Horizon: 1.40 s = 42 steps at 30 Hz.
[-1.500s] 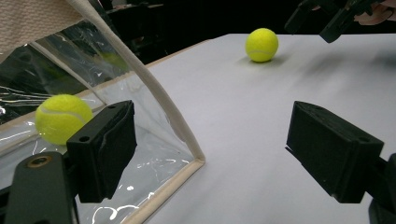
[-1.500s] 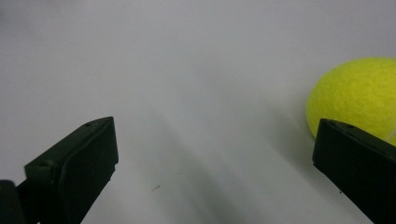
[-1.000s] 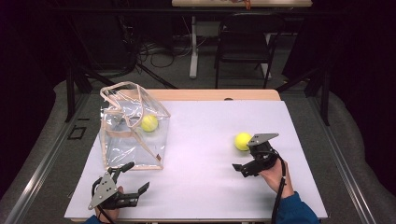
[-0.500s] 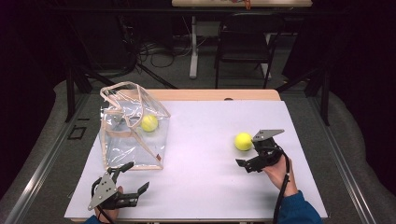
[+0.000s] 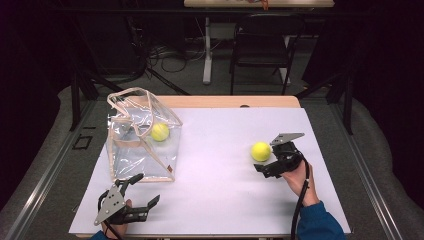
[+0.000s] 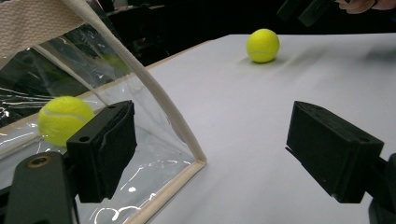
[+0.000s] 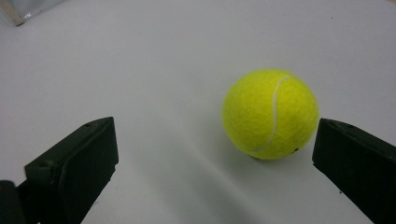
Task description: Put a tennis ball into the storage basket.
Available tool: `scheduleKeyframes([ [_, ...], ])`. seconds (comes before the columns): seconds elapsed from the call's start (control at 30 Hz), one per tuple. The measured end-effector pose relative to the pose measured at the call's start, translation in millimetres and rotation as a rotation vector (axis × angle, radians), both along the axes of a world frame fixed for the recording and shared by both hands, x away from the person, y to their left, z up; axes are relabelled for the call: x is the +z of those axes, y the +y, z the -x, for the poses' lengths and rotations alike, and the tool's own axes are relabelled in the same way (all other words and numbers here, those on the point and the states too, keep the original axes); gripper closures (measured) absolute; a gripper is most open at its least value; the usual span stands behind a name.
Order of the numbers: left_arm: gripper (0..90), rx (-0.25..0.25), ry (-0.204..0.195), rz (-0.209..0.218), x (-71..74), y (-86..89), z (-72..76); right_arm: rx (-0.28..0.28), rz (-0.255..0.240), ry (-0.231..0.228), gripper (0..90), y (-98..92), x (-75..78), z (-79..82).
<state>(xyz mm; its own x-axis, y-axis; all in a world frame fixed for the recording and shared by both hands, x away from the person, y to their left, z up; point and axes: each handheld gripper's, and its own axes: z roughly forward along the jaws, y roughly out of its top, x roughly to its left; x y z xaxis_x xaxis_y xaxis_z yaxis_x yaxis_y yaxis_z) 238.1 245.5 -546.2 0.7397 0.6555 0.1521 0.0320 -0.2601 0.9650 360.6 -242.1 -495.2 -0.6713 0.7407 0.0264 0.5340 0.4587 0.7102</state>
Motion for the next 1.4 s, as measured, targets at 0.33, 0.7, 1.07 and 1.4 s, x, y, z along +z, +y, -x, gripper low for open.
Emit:
scheduleKeyframes([
  [0.33, 15.7, 0.003, 0.003, -0.001, -0.5, 0.1, -0.7, -0.019, -0.010, 0.008, 0.0, -2.3, -2.8, -7.6],
  [0.7, 15.7, 0.003, 0.001, -0.004, -0.4, -0.2, -0.8, -0.042, 0.004, 0.018, 0.0, -1.9, -4.1, -21.9],
  [1.07, 15.7, 0.003, -0.001, -0.001, 0.0, -0.8, 0.4, -0.058, 0.029, 0.054, 0.0, 0.1, -14.5, -44.3],
  [1.4, 15.7, 0.001, 0.001, -0.002, -0.3, -0.5, -0.9, -0.064, 0.037, 0.069, 0.0, 0.4, -20.4, -52.9],
])
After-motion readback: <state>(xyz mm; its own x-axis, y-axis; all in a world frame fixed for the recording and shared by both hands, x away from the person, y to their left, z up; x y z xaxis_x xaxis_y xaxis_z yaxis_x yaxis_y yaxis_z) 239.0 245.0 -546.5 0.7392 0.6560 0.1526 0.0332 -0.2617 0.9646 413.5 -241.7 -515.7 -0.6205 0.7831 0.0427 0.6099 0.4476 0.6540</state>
